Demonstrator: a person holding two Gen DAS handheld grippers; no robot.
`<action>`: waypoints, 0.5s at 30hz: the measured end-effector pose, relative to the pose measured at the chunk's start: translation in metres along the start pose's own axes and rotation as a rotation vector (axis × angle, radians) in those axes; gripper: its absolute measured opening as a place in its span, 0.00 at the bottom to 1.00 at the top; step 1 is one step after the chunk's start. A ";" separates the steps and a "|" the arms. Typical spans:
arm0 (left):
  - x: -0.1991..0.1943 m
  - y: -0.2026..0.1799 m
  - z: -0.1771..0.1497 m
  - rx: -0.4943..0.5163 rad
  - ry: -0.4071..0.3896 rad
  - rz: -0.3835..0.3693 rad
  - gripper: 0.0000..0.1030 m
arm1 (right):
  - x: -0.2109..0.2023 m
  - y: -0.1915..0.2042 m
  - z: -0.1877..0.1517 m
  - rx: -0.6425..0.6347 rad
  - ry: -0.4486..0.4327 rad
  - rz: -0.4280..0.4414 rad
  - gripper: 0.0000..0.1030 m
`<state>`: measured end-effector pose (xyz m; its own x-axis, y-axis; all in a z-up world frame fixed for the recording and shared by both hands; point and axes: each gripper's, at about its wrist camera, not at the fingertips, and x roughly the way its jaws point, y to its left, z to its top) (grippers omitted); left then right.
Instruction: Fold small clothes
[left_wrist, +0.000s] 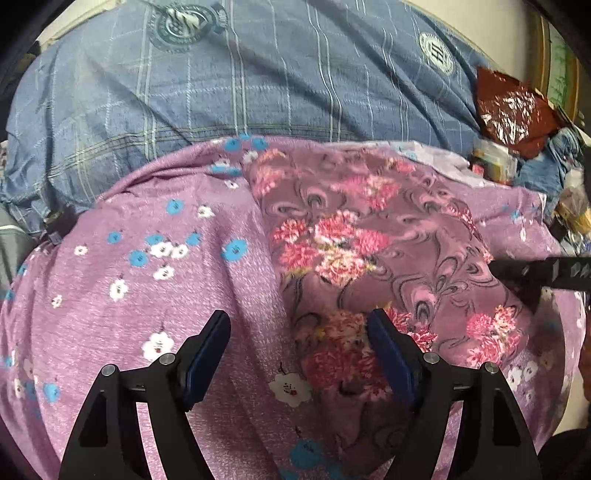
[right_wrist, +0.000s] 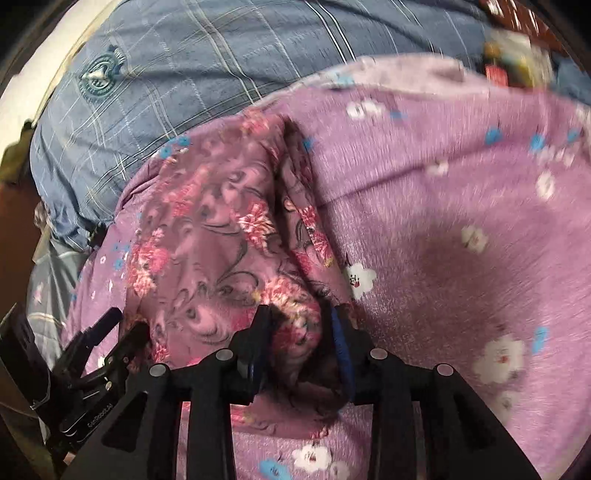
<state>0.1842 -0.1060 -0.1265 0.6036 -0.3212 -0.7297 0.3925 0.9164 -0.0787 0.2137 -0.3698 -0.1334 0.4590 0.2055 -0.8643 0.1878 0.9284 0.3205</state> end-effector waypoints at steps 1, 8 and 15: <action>-0.001 0.000 0.000 0.000 -0.007 0.008 0.74 | -0.010 0.006 0.002 -0.008 -0.045 0.002 0.36; -0.007 -0.011 -0.005 0.022 -0.016 0.029 0.74 | 0.004 0.032 0.004 -0.057 -0.111 0.058 0.34; -0.005 -0.011 -0.004 0.033 -0.019 0.037 0.74 | 0.002 0.032 0.010 -0.033 -0.170 0.081 0.36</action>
<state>0.1743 -0.1138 -0.1246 0.6309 -0.2916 -0.7190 0.3919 0.9195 -0.0291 0.2296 -0.3426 -0.1213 0.6120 0.2275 -0.7574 0.1171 0.9211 0.3713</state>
